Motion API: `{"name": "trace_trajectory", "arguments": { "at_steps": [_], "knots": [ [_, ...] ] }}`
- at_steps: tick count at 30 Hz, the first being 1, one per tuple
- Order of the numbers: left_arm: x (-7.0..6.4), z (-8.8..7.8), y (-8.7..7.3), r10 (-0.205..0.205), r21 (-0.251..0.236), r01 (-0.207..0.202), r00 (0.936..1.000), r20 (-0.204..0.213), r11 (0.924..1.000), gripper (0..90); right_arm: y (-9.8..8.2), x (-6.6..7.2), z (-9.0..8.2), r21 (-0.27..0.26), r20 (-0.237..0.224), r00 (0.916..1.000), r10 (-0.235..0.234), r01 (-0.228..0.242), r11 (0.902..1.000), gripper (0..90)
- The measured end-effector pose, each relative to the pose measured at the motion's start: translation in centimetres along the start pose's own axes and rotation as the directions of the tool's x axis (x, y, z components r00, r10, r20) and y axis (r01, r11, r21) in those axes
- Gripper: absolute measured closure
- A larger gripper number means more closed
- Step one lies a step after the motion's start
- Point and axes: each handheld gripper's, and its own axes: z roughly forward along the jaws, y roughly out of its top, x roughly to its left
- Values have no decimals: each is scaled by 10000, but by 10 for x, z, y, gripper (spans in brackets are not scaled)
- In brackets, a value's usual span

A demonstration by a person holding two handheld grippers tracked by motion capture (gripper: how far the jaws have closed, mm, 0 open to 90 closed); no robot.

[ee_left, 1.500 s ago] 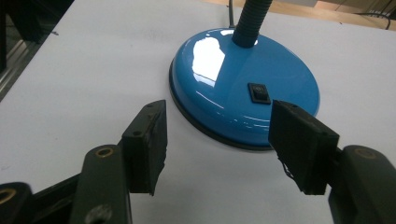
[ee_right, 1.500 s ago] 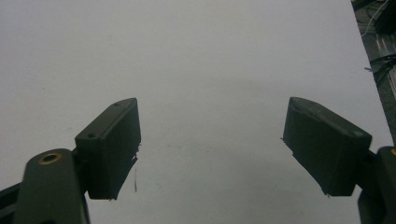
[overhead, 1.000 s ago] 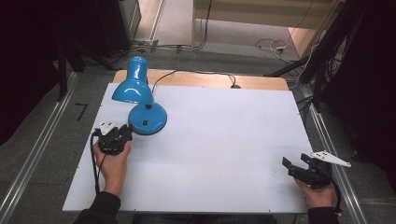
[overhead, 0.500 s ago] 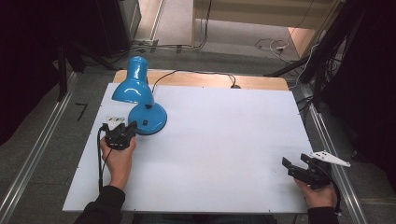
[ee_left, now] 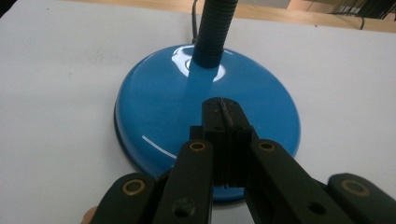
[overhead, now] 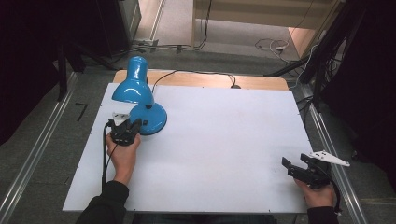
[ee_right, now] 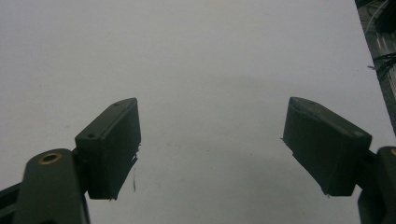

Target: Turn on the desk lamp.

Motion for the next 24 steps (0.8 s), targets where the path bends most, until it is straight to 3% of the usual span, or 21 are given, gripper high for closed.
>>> {"name": "trace_trajectory", "arguments": {
  "at_steps": [10,24],
  "knots": [
    [-3,11,-1,74,221,-74,10000,1,9997,900,0,-1,0,32,-2,10000,21,-21,10000,175],
    [-3,13,-1,139,249,-137,9999,-85,9996,900,0,0,0,37,-1,10000,31,-31,10000,175]
  ]
}}
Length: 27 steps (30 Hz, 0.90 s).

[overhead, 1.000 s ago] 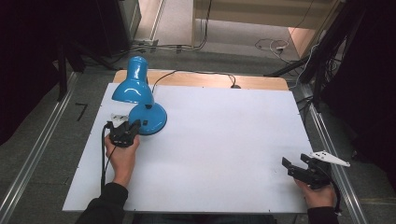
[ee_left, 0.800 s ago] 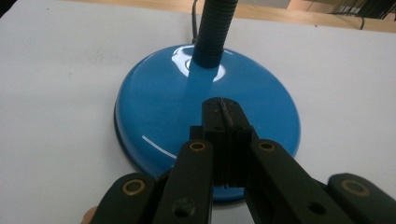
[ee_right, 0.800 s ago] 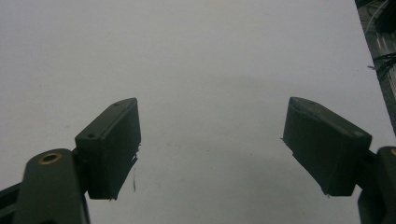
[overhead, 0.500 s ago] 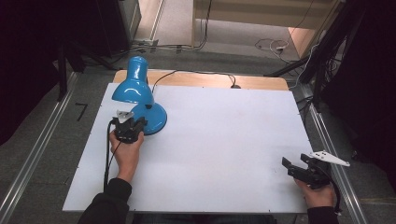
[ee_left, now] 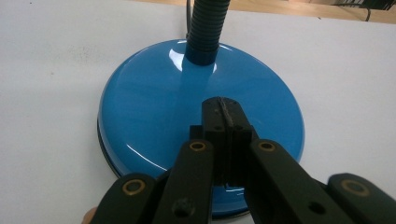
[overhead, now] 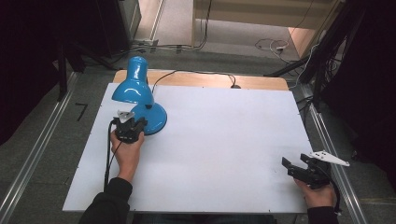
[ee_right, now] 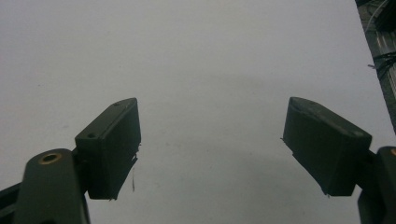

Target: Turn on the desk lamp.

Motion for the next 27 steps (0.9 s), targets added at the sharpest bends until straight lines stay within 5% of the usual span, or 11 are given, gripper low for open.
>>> {"name": "trace_trajectory", "arguments": {
  "at_steps": [27],
  "knots": [
    [-2,0,-2,237,-57,-238,9997,-113,9997,900,0,0,-1,-13,-11,10000,-16,16,10000,175]
  ]
}}
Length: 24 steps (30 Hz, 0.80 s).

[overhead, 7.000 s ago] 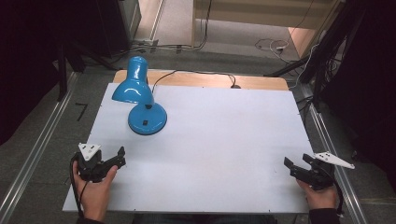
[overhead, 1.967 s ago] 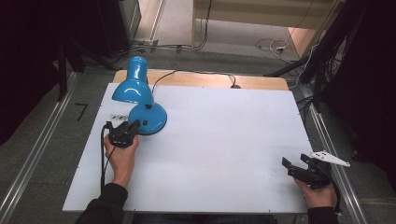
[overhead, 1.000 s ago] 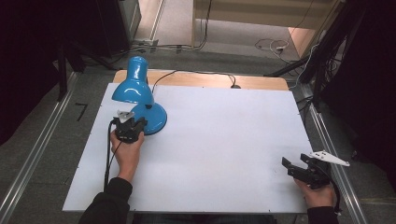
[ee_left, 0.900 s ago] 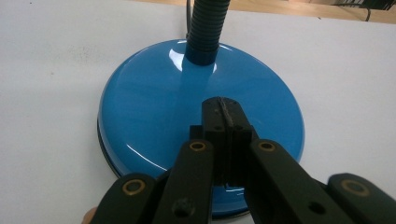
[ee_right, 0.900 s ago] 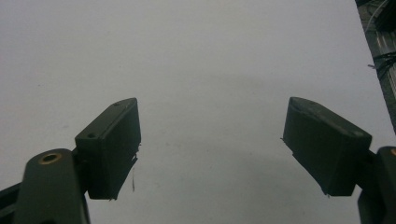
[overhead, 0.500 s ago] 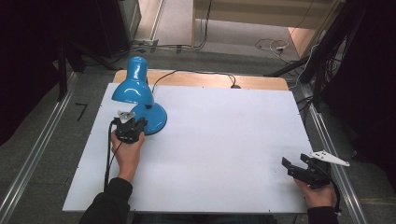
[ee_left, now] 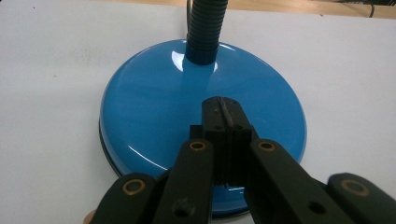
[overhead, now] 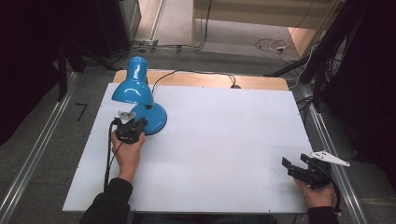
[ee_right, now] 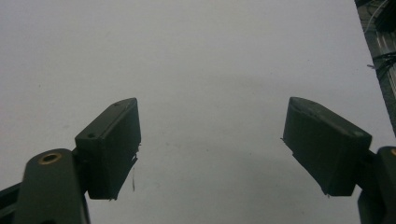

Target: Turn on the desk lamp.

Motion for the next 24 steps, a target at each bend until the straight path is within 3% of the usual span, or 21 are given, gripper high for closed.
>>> {"name": "trace_trajectory", "arguments": {
  "at_steps": [24],
  "knots": [
    [-2,0,-1,371,-49,-372,9992,-135,9993,900,0,0,-1,-1,11,10000,22,-22,10000,175]
  ]
}}
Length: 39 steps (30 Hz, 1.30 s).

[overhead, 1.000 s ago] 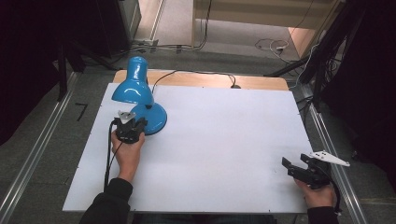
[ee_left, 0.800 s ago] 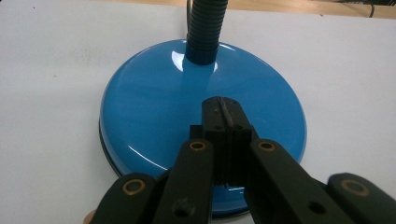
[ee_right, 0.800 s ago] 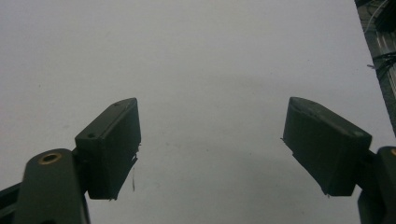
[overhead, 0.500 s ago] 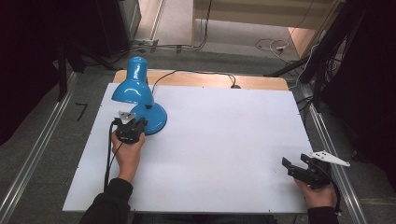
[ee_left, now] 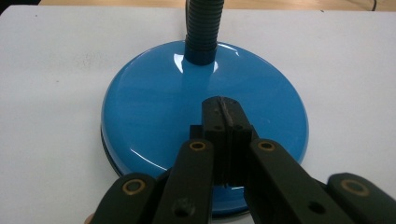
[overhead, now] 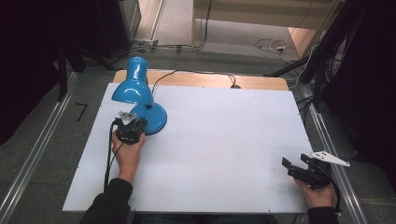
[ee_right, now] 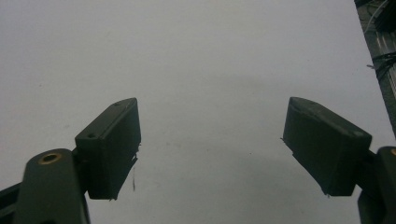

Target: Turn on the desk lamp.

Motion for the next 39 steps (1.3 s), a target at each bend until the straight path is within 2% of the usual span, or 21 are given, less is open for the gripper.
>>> {"name": "trace_trajectory", "arguments": {
  "at_steps": [15,39],
  "knots": [
    [0,0,0,34,-13,-34,10000,21,10000,900,0,0,0,-11,-3,10000,-22,22,10000,175],
    [-3,0,-2,422,-73,-424,9990,-168,9991,900,0,1,0,4,-5,10000,-4,4,10000,175]
  ]
}}
